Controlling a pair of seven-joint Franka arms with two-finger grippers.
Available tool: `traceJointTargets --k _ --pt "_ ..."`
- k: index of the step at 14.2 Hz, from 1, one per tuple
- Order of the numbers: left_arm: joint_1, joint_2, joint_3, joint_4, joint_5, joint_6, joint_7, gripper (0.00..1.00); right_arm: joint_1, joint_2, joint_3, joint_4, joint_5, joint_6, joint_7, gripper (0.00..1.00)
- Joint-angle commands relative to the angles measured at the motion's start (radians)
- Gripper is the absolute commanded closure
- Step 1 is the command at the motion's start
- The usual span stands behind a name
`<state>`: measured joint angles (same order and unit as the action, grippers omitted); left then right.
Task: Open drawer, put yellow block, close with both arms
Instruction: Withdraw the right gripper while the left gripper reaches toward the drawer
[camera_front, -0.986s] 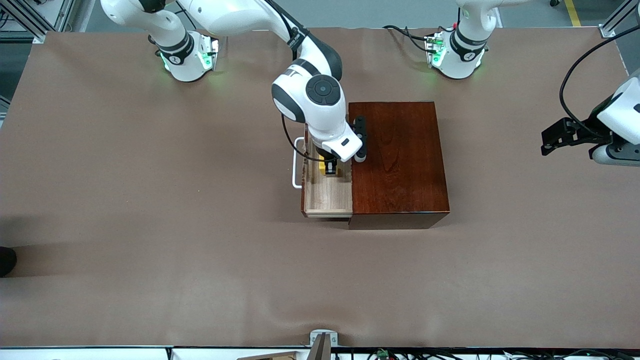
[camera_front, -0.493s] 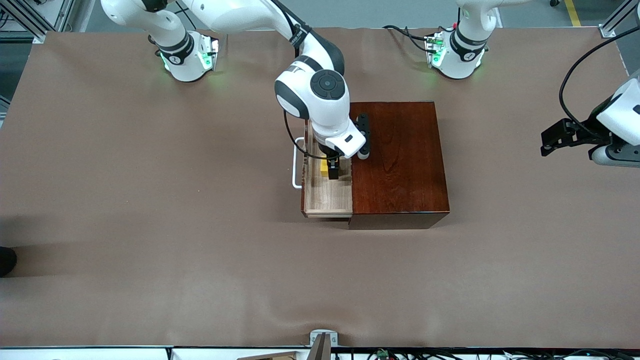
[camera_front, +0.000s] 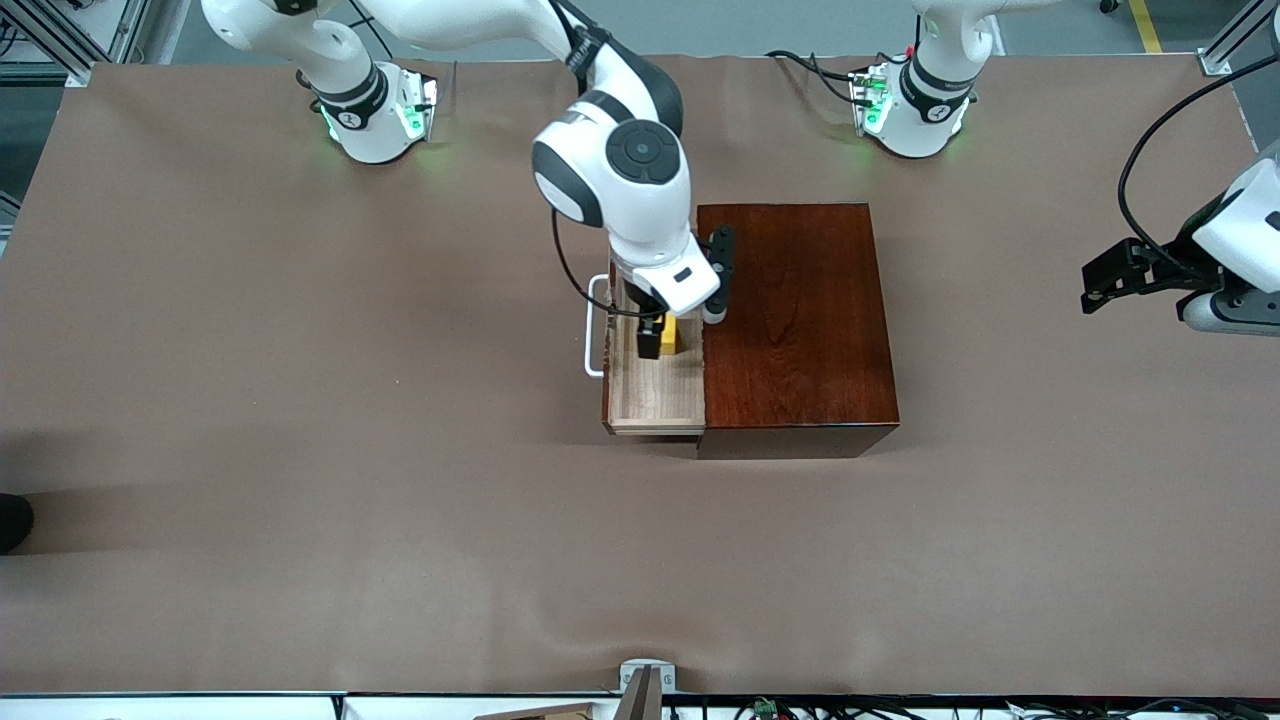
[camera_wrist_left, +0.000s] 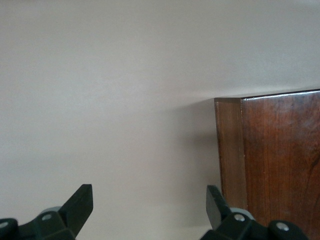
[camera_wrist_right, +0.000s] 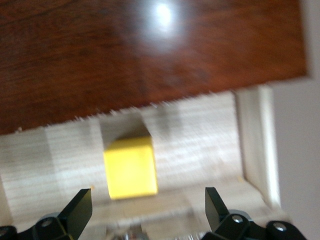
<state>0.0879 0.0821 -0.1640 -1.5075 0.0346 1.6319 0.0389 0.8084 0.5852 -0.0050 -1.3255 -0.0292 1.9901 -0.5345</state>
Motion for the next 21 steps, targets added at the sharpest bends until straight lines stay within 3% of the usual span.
traceJointTargets --k 1,8,11,16,18,21 --pt "0.012 -0.001 -0.005 -0.002 -0.019 0.016 0.016 0.00 -0.083 -0.103 0.014 -0.024 -0.009 -0.086 0.100 0.00" --pt "0.004 0.008 -0.006 0.003 -0.019 0.026 0.016 0.00 -0.343 -0.261 0.014 -0.027 -0.006 -0.235 0.136 0.00" --pt "-0.014 0.005 -0.023 0.004 -0.018 0.029 0.021 0.00 -0.512 -0.297 0.016 -0.029 0.000 -0.284 0.136 0.00" --pt "-0.034 0.008 -0.153 0.006 -0.015 0.035 0.035 0.00 -0.713 -0.361 0.016 -0.057 0.000 -0.356 0.136 0.00" --pt "-0.046 0.022 -0.202 0.006 -0.018 0.072 0.027 0.00 -0.791 -0.419 0.016 -0.122 0.027 -0.359 0.136 0.00" --pt "-0.091 0.036 -0.311 0.007 -0.019 0.078 0.039 0.00 -0.813 -0.514 -0.038 -0.208 0.034 -0.398 0.137 0.00"
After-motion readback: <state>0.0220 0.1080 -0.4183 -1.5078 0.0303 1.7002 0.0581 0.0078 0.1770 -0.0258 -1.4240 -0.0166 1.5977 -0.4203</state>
